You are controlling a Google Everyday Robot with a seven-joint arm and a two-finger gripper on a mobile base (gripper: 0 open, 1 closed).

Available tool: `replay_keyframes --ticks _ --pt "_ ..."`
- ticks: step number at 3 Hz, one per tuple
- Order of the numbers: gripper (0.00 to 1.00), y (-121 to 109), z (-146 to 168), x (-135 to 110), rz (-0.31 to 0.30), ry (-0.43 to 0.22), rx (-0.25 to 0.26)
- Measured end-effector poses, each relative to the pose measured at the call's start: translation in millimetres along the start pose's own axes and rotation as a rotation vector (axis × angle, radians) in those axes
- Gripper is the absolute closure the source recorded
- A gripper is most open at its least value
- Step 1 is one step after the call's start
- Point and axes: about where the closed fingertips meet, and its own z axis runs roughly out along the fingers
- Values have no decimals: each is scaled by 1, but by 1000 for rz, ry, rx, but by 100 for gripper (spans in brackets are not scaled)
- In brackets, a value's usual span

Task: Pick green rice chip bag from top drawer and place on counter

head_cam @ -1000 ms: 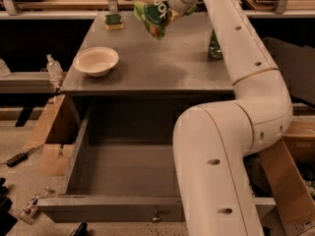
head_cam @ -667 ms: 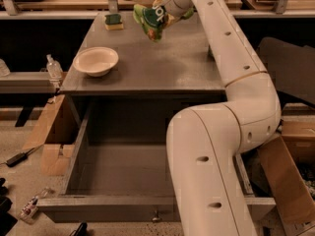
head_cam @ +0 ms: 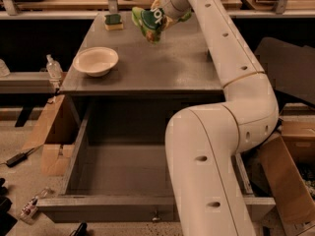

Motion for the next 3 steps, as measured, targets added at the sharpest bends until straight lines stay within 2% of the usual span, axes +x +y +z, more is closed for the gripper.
replay_keyframes --ticks 2,3 --pt "4 4 7 -4 0 -7 -8" --pt "0 5 9 -5 0 -9 -10"
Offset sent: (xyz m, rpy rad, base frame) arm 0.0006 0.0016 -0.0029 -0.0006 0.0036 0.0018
